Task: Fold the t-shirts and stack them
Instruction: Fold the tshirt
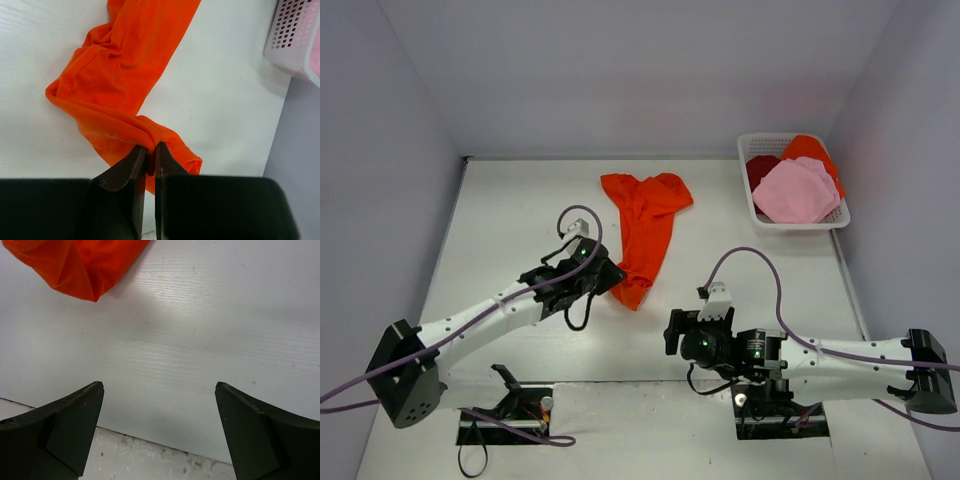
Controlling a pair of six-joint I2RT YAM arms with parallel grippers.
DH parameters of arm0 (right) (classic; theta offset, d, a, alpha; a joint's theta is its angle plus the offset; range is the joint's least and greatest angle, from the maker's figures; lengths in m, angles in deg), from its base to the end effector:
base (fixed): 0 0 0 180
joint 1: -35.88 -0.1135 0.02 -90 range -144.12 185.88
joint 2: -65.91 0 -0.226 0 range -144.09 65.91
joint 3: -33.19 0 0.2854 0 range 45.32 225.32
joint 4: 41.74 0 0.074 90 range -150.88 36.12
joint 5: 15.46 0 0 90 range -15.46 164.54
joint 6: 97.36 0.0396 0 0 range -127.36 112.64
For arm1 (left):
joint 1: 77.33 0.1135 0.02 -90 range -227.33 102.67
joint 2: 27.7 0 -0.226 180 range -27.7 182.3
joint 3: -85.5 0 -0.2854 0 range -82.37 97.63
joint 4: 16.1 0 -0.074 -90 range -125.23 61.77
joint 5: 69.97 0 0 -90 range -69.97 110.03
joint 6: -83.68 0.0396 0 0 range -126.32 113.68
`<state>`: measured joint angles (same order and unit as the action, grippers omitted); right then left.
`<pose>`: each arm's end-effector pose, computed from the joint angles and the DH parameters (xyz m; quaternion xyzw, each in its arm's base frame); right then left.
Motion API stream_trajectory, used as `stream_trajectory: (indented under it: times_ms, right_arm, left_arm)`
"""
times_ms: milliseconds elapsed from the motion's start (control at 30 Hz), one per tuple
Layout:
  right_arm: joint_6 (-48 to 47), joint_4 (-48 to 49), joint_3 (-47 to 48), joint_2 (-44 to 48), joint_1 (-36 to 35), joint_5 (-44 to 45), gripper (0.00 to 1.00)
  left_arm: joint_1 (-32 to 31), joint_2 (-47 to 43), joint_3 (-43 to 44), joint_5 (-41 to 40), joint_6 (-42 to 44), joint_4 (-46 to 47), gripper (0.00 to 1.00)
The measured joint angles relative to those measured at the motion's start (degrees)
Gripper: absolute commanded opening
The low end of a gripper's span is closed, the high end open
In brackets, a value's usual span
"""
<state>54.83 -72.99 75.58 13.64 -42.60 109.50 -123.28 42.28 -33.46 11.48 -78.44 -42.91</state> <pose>0.0708 0.2336 0.1733 0.0000 0.8772 0.2795 0.3903 0.2242 -0.2233 0.2154 -0.2340 0.8568 -0.3557 0.2908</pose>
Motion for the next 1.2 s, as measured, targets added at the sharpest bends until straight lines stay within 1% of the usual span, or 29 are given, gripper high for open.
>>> stream_trajectory:
  times_ms: [267,533,867,1200]
  right_arm:
    - [0.3,-1.3,2.1,-0.5,-0.4,1.9,0.90]
    - [-0.3,-1.5,3.3,-1.0,-0.4,2.8,0.90]
    - [-0.5,-1.8,3.3,-1.0,-0.4,2.8,0.91]
    - [-0.5,-1.8,3.3,-1.0,-0.4,2.8,0.91]
  left_arm:
    - [1.4,6.4,2.6,1.7,1.7,1.6,0.00]
    - [4.0,9.9,3.6,3.0,2.1,3.0,0.00]
    - [7.4,16.7,10.9,4.6,3.5,4.7,0.00]
    - [8.2,25.4,18.1,7.1,4.6,6.2,0.00]
